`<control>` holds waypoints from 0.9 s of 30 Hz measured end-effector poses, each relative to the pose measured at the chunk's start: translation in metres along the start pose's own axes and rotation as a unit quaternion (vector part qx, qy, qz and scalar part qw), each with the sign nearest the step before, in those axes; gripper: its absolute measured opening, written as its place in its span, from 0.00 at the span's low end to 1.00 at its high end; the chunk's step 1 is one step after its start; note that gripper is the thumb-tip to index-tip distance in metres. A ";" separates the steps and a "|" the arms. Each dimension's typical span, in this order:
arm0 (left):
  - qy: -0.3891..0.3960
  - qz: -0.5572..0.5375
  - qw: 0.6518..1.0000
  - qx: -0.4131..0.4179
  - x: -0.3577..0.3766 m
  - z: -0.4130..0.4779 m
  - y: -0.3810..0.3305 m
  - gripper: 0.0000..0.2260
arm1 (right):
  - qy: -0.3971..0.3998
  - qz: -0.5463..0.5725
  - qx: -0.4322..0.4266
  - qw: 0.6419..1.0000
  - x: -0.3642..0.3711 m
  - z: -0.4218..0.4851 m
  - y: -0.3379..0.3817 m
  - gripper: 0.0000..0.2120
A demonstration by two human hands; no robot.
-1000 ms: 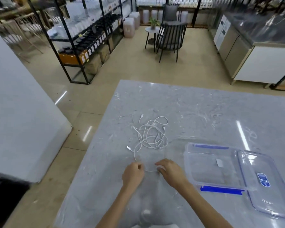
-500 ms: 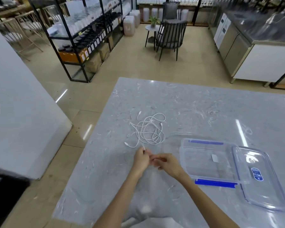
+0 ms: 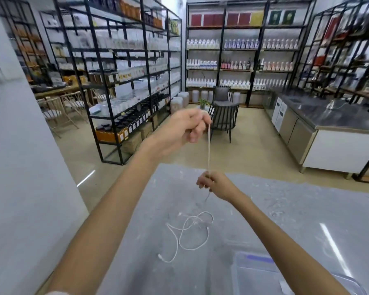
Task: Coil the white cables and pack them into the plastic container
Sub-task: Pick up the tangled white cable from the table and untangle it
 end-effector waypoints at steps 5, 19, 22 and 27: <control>-0.174 0.129 0.976 0.032 -0.034 0.005 -0.013 0.12 | -0.010 0.016 0.071 0.997 -0.030 0.002 -0.042 0.15; -0.160 0.192 0.962 -0.107 0.018 0.046 0.154 0.11 | -0.239 0.552 -0.063 0.796 -0.166 0.029 0.058 0.10; -0.113 0.361 0.903 -0.204 0.002 0.049 0.181 0.09 | -0.257 0.552 -0.073 0.789 -0.182 0.021 0.056 0.10; -0.168 0.263 0.928 -0.204 -0.008 0.054 0.159 0.11 | -0.217 0.382 -0.055 0.897 -0.176 0.022 0.063 0.08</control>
Point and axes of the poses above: each hand's wrist, its own z-axis towards the middle knuckle, its own x-axis out of the palm, y = z × x, the point moved 10 cm from there along z, towards the middle knuckle, and after that the axes turned 11 degrees about -x, right-handed, at the moved point
